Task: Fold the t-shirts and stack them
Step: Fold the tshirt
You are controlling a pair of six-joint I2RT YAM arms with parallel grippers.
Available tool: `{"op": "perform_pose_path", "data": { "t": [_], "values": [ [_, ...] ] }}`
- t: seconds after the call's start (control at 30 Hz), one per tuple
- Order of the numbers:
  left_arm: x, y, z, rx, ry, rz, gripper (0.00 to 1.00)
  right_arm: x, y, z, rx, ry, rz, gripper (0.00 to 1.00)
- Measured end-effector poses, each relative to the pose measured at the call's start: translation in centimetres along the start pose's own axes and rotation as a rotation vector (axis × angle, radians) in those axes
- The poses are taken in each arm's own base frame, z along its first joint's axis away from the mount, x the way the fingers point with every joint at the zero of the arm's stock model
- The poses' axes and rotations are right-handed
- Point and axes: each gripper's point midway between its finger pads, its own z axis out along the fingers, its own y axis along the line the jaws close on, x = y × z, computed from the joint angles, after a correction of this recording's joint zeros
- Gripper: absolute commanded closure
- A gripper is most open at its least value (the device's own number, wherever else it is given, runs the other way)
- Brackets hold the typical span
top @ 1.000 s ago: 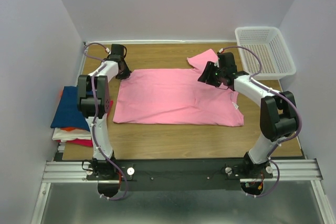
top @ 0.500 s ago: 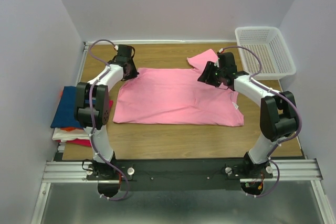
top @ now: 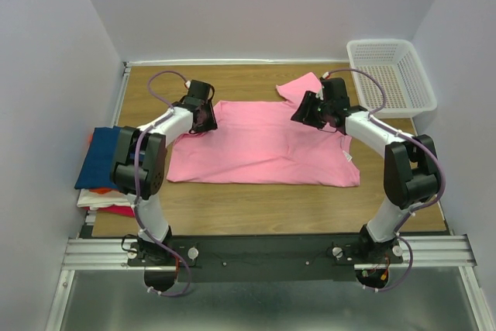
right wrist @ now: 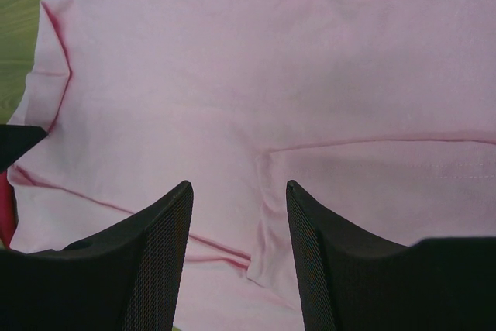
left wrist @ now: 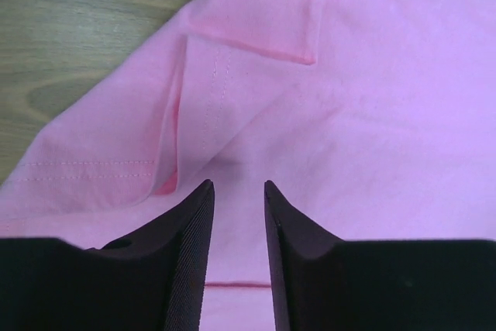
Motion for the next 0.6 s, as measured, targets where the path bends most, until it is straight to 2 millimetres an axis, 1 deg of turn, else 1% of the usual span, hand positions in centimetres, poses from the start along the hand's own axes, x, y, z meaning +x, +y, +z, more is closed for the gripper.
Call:
{"op": "perform_pose_path", "data": {
  "t": [0.03, 0.07, 0.27, 0.33, 0.43, 0.5, 0.6],
  "values": [
    [-0.3, 0.0, -0.2, 0.002, -0.008, 0.0, 0.48, 0.0, 0.1, 0.0, -0.003, -0.001, 0.0, 0.42],
    [-0.7, 0.0, -0.6, 0.001, -0.022, -0.001, 0.47, -0.1, 0.1, 0.0, -0.006, -0.002, -0.001, 0.42],
    [-4.6, -0.3, -2.2, -0.026, -0.124, -0.01, 0.47, -0.1, 0.3, 0.0, -0.014, -0.003, -0.002, 0.42],
    [-5.7, -0.1, -2.5, -0.05, -0.143, -0.015, 0.48, -0.1, 0.3, 0.0, -0.015, -0.004, -0.002, 0.42],
    [-7.0, 0.1, -2.1, -0.075, -0.164, -0.021, 0.48, -0.2, 0.4, 0.0, -0.018, -0.005, -0.003, 0.42],
    [-7.3, 0.5, -1.5, -0.093, -0.159, -0.023, 0.49, -0.2, 0.4, 0.0, -0.019, -0.005, -0.003, 0.42],
    [-7.0, 1.5, -0.1, -0.126, -0.127, -0.026, 0.5, -0.2, 0.4, 0.0, -0.02, -0.004, -0.003, 0.42]
  ]
}}
